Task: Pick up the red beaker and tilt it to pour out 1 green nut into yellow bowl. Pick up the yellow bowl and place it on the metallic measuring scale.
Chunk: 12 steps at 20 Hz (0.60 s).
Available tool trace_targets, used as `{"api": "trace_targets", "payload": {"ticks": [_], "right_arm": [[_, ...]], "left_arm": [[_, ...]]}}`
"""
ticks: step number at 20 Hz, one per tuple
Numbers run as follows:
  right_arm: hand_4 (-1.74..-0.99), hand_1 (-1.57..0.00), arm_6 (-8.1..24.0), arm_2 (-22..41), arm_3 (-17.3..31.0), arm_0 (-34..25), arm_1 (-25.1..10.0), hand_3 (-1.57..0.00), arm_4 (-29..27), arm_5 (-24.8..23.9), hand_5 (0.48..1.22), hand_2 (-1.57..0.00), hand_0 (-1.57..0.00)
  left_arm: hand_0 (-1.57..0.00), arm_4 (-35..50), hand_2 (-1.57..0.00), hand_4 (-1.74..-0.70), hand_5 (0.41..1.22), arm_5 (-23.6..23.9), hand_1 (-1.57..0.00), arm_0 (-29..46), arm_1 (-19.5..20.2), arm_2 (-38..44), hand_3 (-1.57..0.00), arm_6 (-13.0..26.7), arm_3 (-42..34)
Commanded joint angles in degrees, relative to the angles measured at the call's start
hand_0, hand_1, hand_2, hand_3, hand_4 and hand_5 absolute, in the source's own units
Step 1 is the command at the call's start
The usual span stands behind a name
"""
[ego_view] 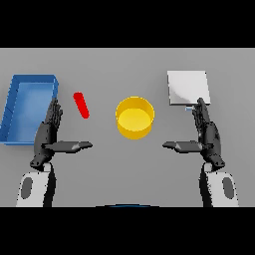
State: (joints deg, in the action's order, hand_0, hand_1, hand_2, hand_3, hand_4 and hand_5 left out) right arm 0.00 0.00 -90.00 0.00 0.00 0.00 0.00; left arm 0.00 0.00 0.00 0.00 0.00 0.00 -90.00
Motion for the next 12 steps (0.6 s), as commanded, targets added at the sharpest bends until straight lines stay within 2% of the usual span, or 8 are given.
{"api": "trace_targets", "payload": {"ticks": [1,6,7,8,9,10,12], "right_arm": [[-1.071,0.00,-0.05,0.08,-0.05,0.06,0.09,0.00,0.04,-0.08,0.578,0.00,0.00],[-1.071,0.00,-0.90,0.82,-0.72,1.32,0.70,0.00,0.59,-0.30,0.578,0.00,0.00],[-1.071,0.00,-5.11,3.25,-2.92,3.27,-1.80,0.00,6.82,-1.73,0.578,0.00,0.00],[-1.072,0.00,-6.48,5.11,-4.83,4.36,-2.67,0.00,11.15,-3.20,0.577,0.00,0.00],[-1.066,0.00,-6.75,6.77,-5.82,5.00,-3.00,0.00,14.45,-4.09,0.576,0.00,0.00],[-1.064,0.00,-5.69,7.39,-6.37,5.24,-3.24,0.00,16.17,-4.63,0.577,0.00,0.00],[-1.084,0.00,-5.22,8.24,-7.41,5.24,-3.19,0.00,17.26,-4.69,0.585,0.00,0.00]], "left_arm": [[0.00,0.06,0.00,-1.14,0.660,-0.01,0.00,0.15,0.04,0.02,0.00,-0.10,-0.10],[0.00,0.58,0.00,-1.14,0.660,-0.48,0.00,1.34,0.74,0.36,0.00,-0.65,-0.92],[0.00,-2.44,0.00,-1.14,0.660,-1.23,0.00,4.29,2.42,-2.24,0.00,-2.38,-4.67],[0.00,-4.68,0.00,-1.14,0.660,-1.49,0.00,6.27,3.12,-4.23,0.00,-2.73,-7.36],[0.00,-5.89,0.00,-1.14,0.660,-2.01,0.00,8.01,3.68,-5.61,0.00,-2.40,-9.46],[0.00,-6.56,0.00,-1.14,0.662,-2.07,0.00,8.69,4.15,-6.28,0.00,-1.04,-11.45],[0.00,-7.13,0.00,-1.14,0.657,-2.30,0.00,9.59,4.71,-6.92,0.00,0.95,-13.24]]}}
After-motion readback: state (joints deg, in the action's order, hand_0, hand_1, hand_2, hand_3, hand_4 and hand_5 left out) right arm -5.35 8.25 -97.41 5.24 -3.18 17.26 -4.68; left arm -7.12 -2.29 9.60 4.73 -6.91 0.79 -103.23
